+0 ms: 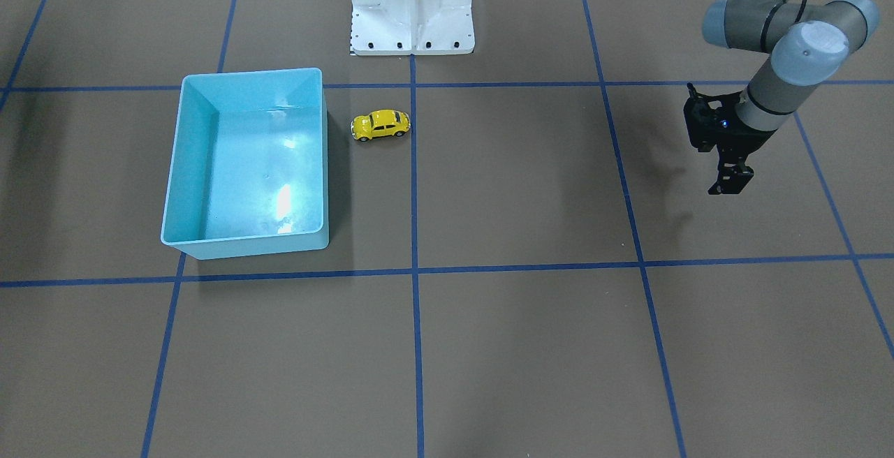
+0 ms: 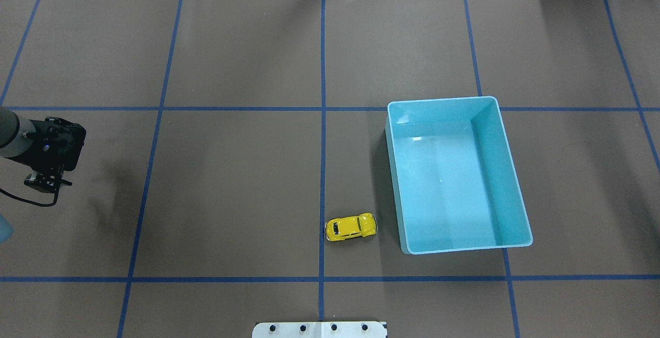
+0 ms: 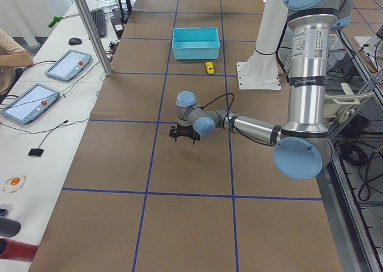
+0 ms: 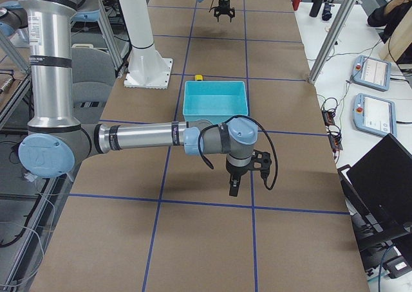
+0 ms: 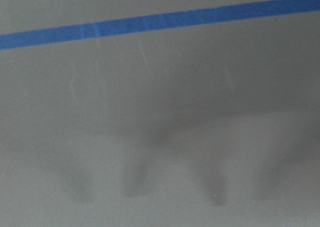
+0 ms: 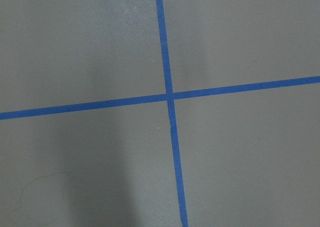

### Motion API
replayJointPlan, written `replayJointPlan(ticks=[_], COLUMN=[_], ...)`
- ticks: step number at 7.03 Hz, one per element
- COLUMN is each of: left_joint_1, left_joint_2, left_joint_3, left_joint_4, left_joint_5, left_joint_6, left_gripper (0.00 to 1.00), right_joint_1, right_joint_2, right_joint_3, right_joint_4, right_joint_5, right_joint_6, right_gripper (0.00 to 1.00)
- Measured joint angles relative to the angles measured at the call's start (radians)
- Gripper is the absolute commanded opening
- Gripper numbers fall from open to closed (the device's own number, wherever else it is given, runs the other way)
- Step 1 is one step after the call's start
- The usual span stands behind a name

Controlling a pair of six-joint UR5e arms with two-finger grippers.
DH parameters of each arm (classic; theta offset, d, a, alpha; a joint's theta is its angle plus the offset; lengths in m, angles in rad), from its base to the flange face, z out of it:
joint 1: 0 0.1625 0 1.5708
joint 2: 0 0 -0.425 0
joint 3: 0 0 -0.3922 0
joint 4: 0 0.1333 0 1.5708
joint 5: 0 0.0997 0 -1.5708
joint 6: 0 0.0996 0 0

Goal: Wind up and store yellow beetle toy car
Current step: 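Release the car with the left gripper and lift the arm away, then reach the right gripper down to the car beside the bin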

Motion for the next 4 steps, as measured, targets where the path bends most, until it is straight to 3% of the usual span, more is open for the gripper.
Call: replayJointPlan(ticks=[2, 4], left_joint_1=[-0.097, -0.172], left_joint_2=[-0.050, -0.083], left_joint_3=[-0.052, -0.106], left_joint_4=[0.210, 0.321], left_joint_5=[-0.057, -0.077], left_joint_6=[-0.037, -0.238], left_gripper=[1.00, 1.00], right_joint_1=[-0.005, -0.025], right_joint_2=[0.020, 0.075], right_joint_3=[0.003, 0.020], right_joint_4=[-0.002, -0.010], right_joint_5=[-0.001, 0.002], right_joint_6=[0.003, 0.010], right_gripper=[1.00, 1.00])
